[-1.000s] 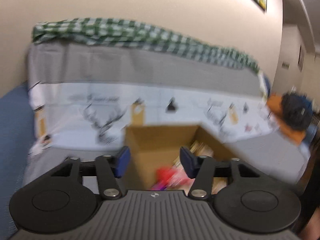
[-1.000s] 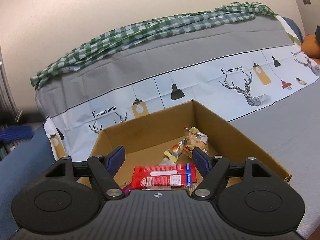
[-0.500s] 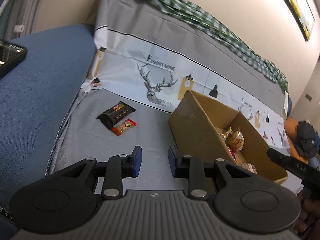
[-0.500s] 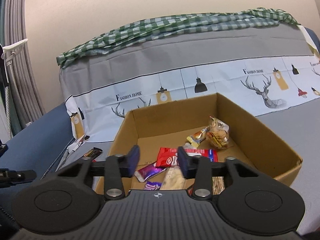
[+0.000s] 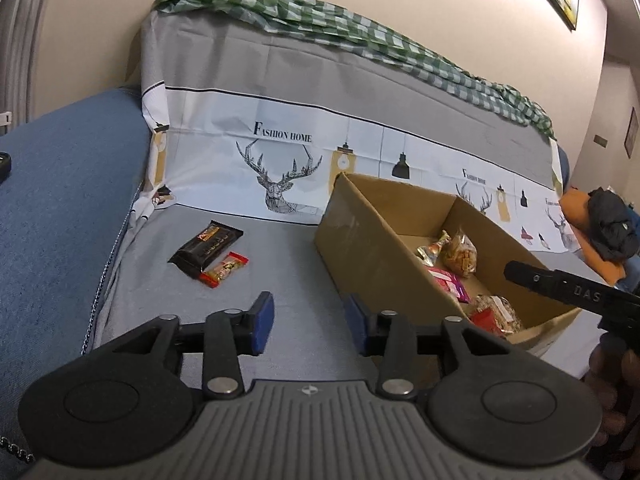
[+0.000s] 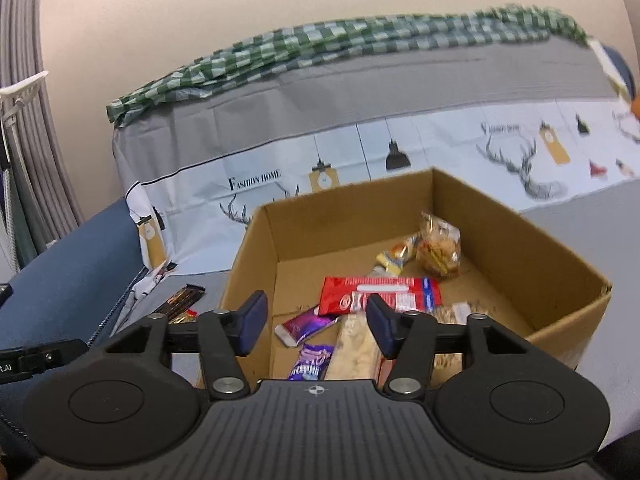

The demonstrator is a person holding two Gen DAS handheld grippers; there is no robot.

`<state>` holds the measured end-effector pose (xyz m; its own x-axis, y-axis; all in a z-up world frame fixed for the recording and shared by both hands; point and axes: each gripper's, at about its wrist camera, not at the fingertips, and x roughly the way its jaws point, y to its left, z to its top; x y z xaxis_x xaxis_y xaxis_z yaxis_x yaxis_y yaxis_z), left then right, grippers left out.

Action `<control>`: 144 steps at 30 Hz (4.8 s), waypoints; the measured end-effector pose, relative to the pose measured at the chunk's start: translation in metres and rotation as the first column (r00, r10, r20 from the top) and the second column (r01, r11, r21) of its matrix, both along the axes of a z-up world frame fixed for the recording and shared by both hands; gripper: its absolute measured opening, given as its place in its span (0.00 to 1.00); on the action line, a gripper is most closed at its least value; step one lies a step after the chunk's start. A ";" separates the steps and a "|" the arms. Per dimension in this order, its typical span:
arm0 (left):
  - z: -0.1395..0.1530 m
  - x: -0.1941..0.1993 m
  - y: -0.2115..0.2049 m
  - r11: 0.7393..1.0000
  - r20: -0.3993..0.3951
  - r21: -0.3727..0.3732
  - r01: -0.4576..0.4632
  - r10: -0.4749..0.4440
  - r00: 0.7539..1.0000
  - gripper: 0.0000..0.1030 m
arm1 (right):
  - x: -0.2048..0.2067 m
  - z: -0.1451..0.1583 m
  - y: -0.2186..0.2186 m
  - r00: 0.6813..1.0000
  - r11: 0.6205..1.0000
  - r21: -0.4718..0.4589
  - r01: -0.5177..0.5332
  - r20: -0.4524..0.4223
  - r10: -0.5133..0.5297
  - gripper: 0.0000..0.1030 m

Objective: Organize snacks
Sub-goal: 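Move both grippers from the box back to the last snacks on the sofa, then grasp the small red-wrapped candy with the right gripper while the left lowers over the black bar, then close the left gripper on the black chocolate bar while the right holds the candy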

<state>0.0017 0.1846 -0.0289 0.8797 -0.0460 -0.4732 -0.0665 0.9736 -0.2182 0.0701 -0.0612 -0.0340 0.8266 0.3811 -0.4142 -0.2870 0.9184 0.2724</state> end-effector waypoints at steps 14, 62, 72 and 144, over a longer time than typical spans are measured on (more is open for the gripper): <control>-0.025 0.037 -0.006 0.997 0.015 -0.058 -0.047 0.047 0.999 0.90 | 0.007 0.023 0.021 0.995 0.996 -0.062 -0.067 0.076 0.071 0.72; -0.057 0.082 0.090 0.895 -0.059 -0.152 -0.420 0.416 0.907 0.13 | 0.135 -0.073 0.247 0.899 0.917 -0.250 -0.311 -0.390 0.198 0.17; -0.081 0.162 0.082 0.944 -0.068 0.059 -0.324 0.327 0.942 0.77 | 0.045 -0.069 0.190 0.864 0.841 -0.288 -0.457 -0.367 0.344 0.17; -0.071 0.045 0.017 0.979 -0.568 -0.064 -0.191 0.122 0.814 0.51 | -0.031 -0.073 0.117 0.820 0.823 -0.216 -0.526 -0.384 0.424 0.18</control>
